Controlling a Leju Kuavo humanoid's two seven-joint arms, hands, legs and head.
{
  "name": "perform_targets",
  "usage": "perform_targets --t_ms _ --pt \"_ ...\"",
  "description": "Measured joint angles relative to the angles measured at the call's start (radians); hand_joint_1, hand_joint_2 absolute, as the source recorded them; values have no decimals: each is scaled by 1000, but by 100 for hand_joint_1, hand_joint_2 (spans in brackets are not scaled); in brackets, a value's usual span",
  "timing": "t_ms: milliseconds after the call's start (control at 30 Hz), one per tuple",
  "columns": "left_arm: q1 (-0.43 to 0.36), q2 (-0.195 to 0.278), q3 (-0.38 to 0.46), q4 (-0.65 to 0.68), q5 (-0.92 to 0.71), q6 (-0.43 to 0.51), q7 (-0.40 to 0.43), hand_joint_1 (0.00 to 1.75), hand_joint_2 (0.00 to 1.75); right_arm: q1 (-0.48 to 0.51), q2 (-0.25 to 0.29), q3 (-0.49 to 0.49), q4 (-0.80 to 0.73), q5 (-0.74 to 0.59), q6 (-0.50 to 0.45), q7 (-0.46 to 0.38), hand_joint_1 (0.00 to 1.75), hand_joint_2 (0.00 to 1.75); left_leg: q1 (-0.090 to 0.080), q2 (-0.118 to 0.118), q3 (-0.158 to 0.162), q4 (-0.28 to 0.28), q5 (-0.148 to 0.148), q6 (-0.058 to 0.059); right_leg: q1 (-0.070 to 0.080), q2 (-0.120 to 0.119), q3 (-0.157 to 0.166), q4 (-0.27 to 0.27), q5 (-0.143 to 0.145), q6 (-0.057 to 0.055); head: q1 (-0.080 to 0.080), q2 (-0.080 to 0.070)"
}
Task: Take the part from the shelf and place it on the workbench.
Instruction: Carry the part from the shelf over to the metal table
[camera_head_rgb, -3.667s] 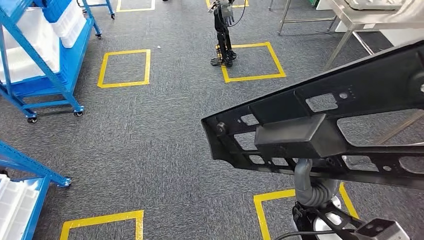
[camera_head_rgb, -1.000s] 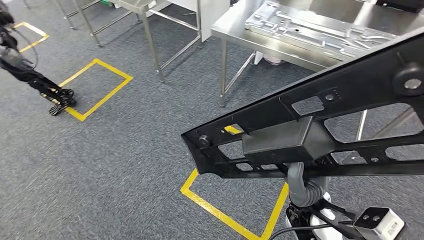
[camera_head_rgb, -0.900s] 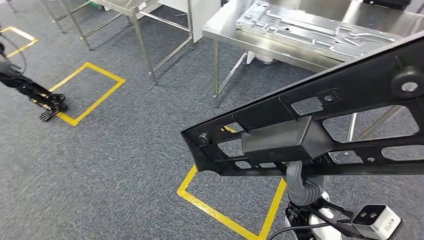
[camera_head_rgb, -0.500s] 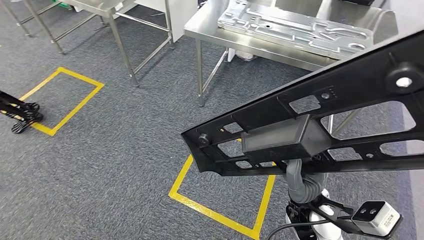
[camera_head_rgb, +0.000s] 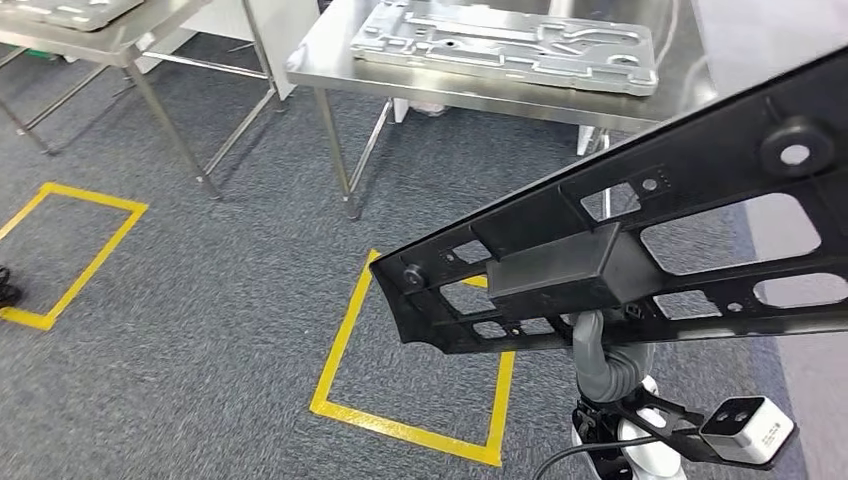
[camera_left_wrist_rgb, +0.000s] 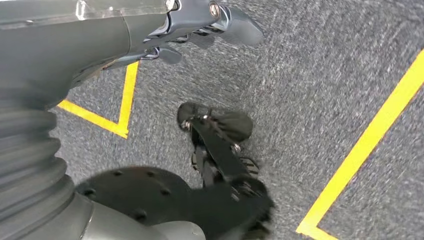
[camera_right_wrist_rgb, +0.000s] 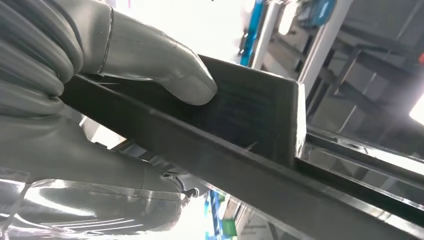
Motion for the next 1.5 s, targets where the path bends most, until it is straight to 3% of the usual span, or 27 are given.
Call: perform_targets --t_ms 33,67,133,200,233,300,333,400,467,533,567,600,667,733,833,900,1000,1033,1067,1100,1167,1233,1333,1400,1433,1500 --pt "1 0 -1 0 -1 -2 -1 0 175 1 0 0 3 0 0 -1 175 175 0 -3 -17 29 0 -1 0 13 0 1 0 0 0 0" --pt "2 0 -3 0 -3 -4 -1 0 175 1 0 0 5 0 -1 -1 175 175 0 -5 -16 16 21 0 1 27 1 3 -1 0 -1 0" --pt "3 2 -6 0 -5 -7 -1 0 175 1 0 0 7 0 -2 -2 175 175 2 -23 33 -109 101 6 0 53 4 5 -3 4 -2 0" --pt "3 5 -8 0 -5 -9 1 0 175 0 0 0 9 0 -3 -4 175 175 4 -61 79 -226 147 14 1 73 0 10 -4 13 -2 0" --pt "2 6 -9 0 -5 -11 2 0 175 0 0 0 9 1 -5 -5 175 175 4 -74 88 -249 151 19 1 82 -3 11 -3 19 -2 0" --pt "-1 7 -13 0 -5 -17 6 0 175 0 0 0 11 9 -14 -6 175 175 3 -69 89 -255 150 30 -1 96 -9 10 1 32 -2 0" --pt "-2 7 -14 0 -5 -21 8 0 175 0 0 0 11 16 -20 -6 175 175 3 -61 90 -259 153 37 -1 89 -10 12 -1 37 -2 0" --pt "-3 7 -16 0 -4 -29 10 0 175 -4 0 1 13 30 -30 -6 175 175 7 -46 93 -267 160 52 0 45 -34 62 -34 45 3 0" --pt "-1 8 -18 0 -2 -36 9 0 175 -8 0 3 18 39 -37 -6 175 175 5 -31 91 -268 161 58 -1 0 -95 193 -101 50 8 0" --pt "2 8 -20 0 -2 -42 8 0 175 -9 0 5 24 42 -41 -6 175 175 3 -19 91 -268 160 59 -3 -9 -148 303 -137 55 8 0" --pt "2 9 -21 0 -2 -45 8 0 175 -9 0 5 27 42 -42 -6 175 175 3 -14 91 -267 159 58 -4 -11 -148 305 -126 55 8 0" --pt "2 9 -22 0 -2 -46 7 0 175 -9 0 6 30 43 -43 -6 175 175 2 -11 92 -267 158 57 -4 -12 -127 264 -99 54 8 0" --pt "0 8 -23 0 -2 -48 7 0 175 -10 0 7 32 43 -44 -6 175 175 1 -8 97 -266 155 51 -2 -20 -48 115 -36 45 8 0" --pt "-2 8 -23 0 -2 -48 6 0 175 -12 0 10 33 43 -45 -6 175 175 -1 -6 99 -265 150 41 5 -26 1 18 -12 34 8 0" --pt "-3 9 -23 0 -2 -48 6 0 175 -14 0 13 33 45 -47 -6 175 175 -2 -2 102 -266 145 24 7 -22 8 2 -14 20 7 0" --pt "-4 10 -23 0 -2 -48 5 0 175 -17 0 14 34 46 -49 -6 175 175 -1 -2 88 -225 118 15 1 -20 18 -7 -13 8 4 0" --pt "-3 11 -23 0 -2 -49 4 0 175 -22 0 17 38 46 -52 -6 175 175 0 -4 -12 -28 31 7 2 -19 28 -10 -20 -2 -1 0" --pt "-3 11 -23 0 -2 -50 4 0 175 -22 0 19 40 45 -53 -5 175 175 0 -4 -45 28 16 6 3 -17 31 -9 -24 -4 -1 0" --pt "-1 11 -23 0 -2 -50 4 0 175 -22 0 20 42 45 -53 -5 175 175 0 -4 -61 45 25 6 4 -14 36 -8 -29 -3 -1 0" --pt "0 12 -23 0 -2 -50 3 0 175 -22 0 20 43 44 -54 -4 175 175 0 -4 -56 21 55 8 4 -11 43 -8 -34 -2 -2 0" --pt "3 14 -23 1 -2 -50 1 0 175 -22 0 21 44 43 -54 -4 175 175 -1 -5 0 -117 143 16 5 -7 62 -8 -48 2 -1 0" --pt "2 16 -23 1 -2 -50 -2 0 175 -23 0 21 45 41 -54 -3 175 175 -5 -7 50 -228 181 27 8 -5 74 -7 -60 11 -1 0" --pt "-1 17 -24 1 -2 -53 -4 0 175 -24 0 22 46 37 -56 -3 175 175 -9 -8 66 -257 171 45 9 -4 76 1 -64 27 -1 0" --pt "0 16 -24 1 -2 -56 -5 0 175 -26 0 23 46 34 -56 -4 175 175 -5 -8 81 -265 165 57 8 -6 60 42 -70 36 1 0" --pt "-1 16 -24 1 -2 -56 -6 0 175 -27 0 23 46 33 -57 -4 175 175 -4 -8 89 -268 163 62 7 -7 35 89 -84 40 2 0" --pt "-2 16 -24 1 -1 -56 -7 0 175 -27 -1 23 46 33 -58 -4 175 175 -4 -7 99 -271 154 68 3 -9 -50 221 -132 48 5 0"
